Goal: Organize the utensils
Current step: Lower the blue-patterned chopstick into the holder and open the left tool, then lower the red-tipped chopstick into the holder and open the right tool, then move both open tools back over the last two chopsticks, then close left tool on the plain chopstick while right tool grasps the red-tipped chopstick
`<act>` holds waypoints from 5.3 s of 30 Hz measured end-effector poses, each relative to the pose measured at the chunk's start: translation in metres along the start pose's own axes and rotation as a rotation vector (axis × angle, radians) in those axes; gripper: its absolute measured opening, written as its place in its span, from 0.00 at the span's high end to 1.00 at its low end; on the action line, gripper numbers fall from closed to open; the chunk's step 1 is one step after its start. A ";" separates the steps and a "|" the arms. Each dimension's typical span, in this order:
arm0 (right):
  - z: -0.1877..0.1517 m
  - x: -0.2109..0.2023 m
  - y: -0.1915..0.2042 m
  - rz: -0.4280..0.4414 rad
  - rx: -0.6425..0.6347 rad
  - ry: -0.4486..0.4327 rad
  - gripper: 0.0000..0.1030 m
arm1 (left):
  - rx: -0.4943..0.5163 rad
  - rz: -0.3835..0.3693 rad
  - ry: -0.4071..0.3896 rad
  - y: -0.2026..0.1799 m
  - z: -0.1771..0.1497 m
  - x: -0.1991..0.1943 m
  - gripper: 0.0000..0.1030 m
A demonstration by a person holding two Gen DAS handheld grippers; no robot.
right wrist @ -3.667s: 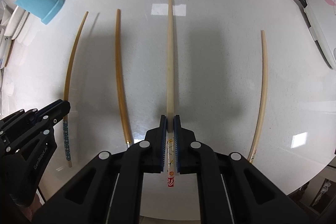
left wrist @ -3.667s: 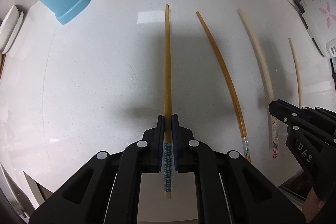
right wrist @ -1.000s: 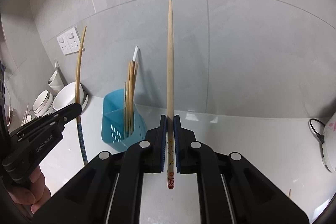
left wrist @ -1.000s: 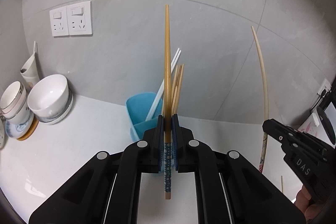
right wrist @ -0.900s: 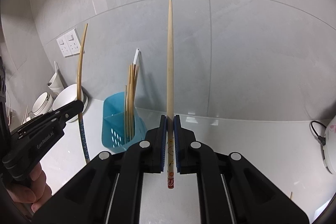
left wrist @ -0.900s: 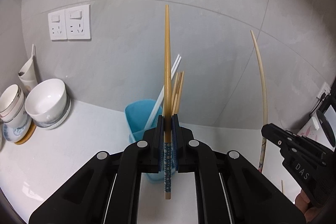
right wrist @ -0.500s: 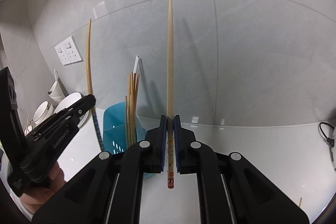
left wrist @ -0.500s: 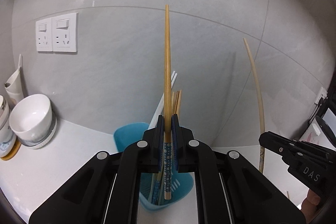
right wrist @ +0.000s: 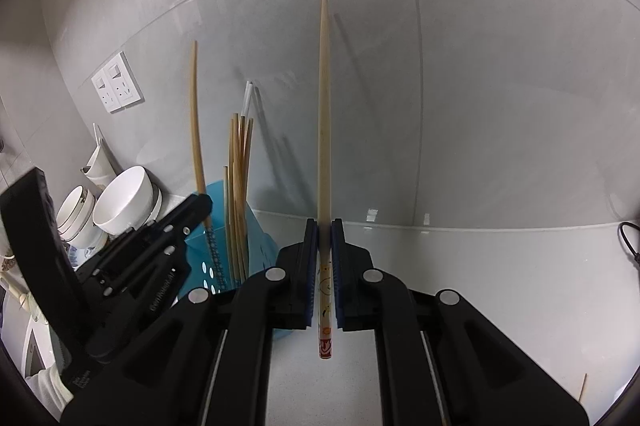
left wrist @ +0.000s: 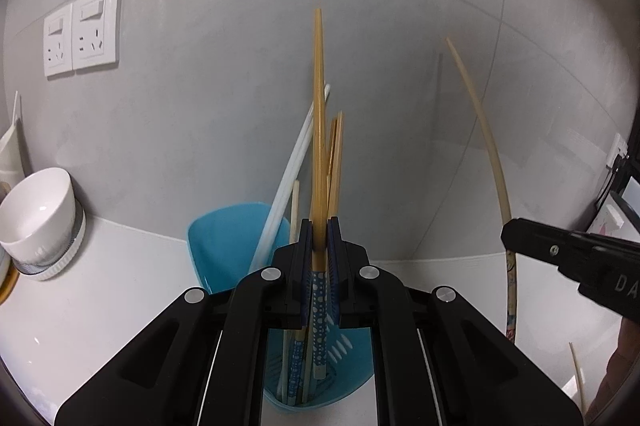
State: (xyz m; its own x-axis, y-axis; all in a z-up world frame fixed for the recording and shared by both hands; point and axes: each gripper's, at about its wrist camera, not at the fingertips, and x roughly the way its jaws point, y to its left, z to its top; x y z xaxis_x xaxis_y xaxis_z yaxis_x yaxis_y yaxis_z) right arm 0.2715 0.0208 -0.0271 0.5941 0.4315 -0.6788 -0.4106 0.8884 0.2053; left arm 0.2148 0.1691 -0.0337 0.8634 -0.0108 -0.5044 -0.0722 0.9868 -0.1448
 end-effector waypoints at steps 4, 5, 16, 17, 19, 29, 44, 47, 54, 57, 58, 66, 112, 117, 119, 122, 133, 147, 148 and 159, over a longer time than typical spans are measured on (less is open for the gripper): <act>-0.001 0.002 -0.001 0.002 0.005 0.005 0.94 | 0.003 0.006 0.028 0.000 -0.005 0.006 0.93; -0.001 0.002 -0.001 0.004 0.004 0.006 0.94 | 0.003 0.005 0.033 0.000 -0.006 0.006 0.93; 0.002 0.002 0.009 0.042 -0.023 0.009 0.94 | 0.027 0.037 0.126 0.007 -0.005 -0.003 0.61; 0.003 0.002 0.012 0.052 -0.028 0.005 0.94 | 0.027 0.053 0.141 0.009 -0.004 -0.005 0.54; 0.005 0.002 0.016 0.068 -0.031 -0.002 0.94 | 0.017 0.069 0.162 0.013 -0.003 -0.012 0.41; 0.012 0.008 0.048 0.192 -0.046 -0.088 0.94 | -0.015 0.181 0.212 0.037 -0.009 -0.043 0.08; -0.005 0.041 0.076 0.193 -0.043 -0.144 0.94 | -0.074 0.225 0.242 0.074 -0.014 -0.048 0.06; -0.009 0.049 0.075 0.185 -0.035 -0.132 0.94 | -0.077 0.224 0.246 0.076 -0.015 -0.048 0.06; -0.022 0.067 0.074 0.167 -0.027 -0.085 0.94 | -0.092 0.228 0.255 0.082 -0.017 -0.044 0.06; -0.024 0.070 0.075 0.159 -0.026 -0.062 0.91 | -0.091 0.229 0.254 0.081 -0.017 -0.043 0.06; -0.025 0.069 0.076 0.147 -0.033 -0.060 0.90 | -0.091 0.230 0.254 0.081 -0.016 -0.043 0.06; -0.020 0.044 0.064 0.083 -0.058 -0.040 0.37 | -0.099 0.237 0.254 0.077 -0.010 -0.045 0.06; -0.230 -0.122 -0.257 -0.396 0.202 0.459 0.08 | 0.065 -0.002 0.713 -0.221 -0.179 -0.034 0.06; -0.248 -0.122 -0.261 -0.386 0.234 0.543 0.12 | 0.072 0.021 0.777 -0.232 -0.200 -0.033 0.06; -0.253 -0.122 -0.260 -0.384 0.226 0.561 0.13 | 0.084 0.030 0.793 -0.236 -0.208 -0.034 0.06; -0.258 -0.120 -0.259 -0.379 0.228 0.595 0.15 | 0.100 0.043 0.825 -0.243 -0.218 -0.033 0.06; -0.262 -0.108 -0.256 -0.335 0.242 0.660 0.31 | 0.098 0.075 0.915 -0.250 -0.237 -0.021 0.06; -0.258 -0.096 -0.238 -0.318 0.231 0.706 0.58 | 0.143 0.086 0.948 -0.263 -0.231 -0.009 0.32; -0.258 -0.096 -0.235 -0.318 0.231 0.708 0.63 | 0.146 0.085 0.952 -0.264 -0.229 -0.009 0.40; -0.253 -0.089 -0.225 -0.306 0.248 0.733 0.94 | 0.166 0.054 0.997 -0.265 -0.213 -0.007 0.94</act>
State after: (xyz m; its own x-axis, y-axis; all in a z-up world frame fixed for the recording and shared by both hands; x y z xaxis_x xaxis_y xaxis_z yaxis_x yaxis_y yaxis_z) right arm 0.1358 -0.2573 -0.1916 0.0182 0.0300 -0.9994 -0.0893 0.9956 0.0283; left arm 0.1216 -0.1264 -0.1737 0.0444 -0.0203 -0.9988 0.0373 0.9991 -0.0186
